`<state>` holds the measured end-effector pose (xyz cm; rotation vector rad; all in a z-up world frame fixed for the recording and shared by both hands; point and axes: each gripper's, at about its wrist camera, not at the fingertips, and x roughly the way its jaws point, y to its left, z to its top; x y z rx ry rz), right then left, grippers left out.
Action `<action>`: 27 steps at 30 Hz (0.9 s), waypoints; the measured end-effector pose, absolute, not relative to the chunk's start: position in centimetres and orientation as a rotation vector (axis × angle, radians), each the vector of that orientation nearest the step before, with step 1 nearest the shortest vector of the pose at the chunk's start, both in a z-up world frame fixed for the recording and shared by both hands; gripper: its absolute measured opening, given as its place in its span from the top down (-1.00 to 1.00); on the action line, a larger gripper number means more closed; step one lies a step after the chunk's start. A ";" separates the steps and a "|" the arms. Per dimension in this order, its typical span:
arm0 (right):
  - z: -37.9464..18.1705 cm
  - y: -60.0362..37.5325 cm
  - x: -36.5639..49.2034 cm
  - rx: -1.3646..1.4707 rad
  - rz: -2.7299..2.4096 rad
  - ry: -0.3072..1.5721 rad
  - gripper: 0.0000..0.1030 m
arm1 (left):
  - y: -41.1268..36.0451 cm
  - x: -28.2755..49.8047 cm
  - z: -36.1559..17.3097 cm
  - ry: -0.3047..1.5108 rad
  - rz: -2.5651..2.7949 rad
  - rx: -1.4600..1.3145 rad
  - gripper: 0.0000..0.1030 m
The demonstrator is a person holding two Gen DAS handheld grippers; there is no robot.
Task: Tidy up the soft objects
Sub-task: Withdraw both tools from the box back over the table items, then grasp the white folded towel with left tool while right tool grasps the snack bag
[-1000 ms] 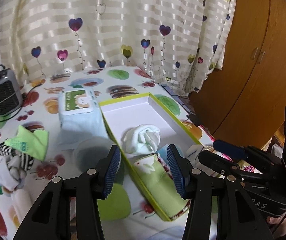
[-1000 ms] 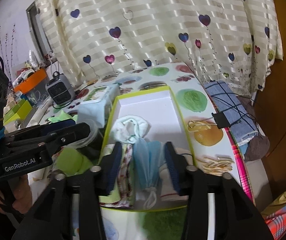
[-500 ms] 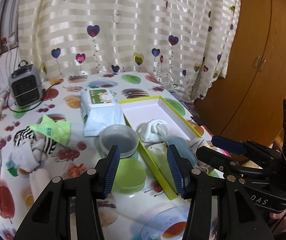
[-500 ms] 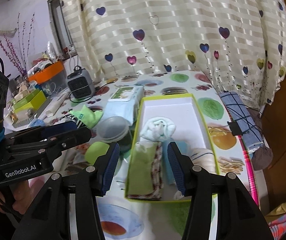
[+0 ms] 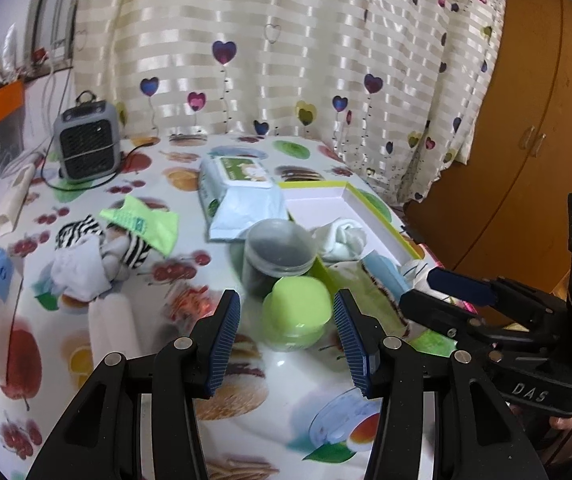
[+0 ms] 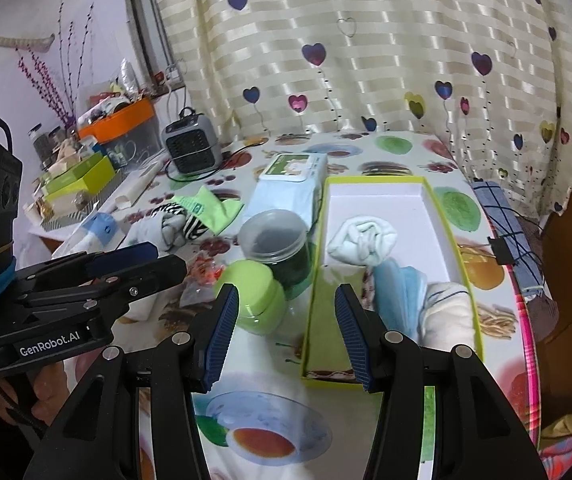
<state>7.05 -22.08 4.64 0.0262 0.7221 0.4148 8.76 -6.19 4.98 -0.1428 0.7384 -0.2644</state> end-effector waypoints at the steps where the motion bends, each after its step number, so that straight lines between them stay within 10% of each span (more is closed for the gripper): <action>1: 4.7 -22.0 7.0 0.026 0.418 0.722 0.00 | -5.9 8.6 4.8 0.742 -0.259 -0.148 0.07; 27: 5.0 -18.1 6.9 -0.008 0.486 0.729 0.01 | 2.9 7.5 2.0 0.774 -0.084 -0.255 0.07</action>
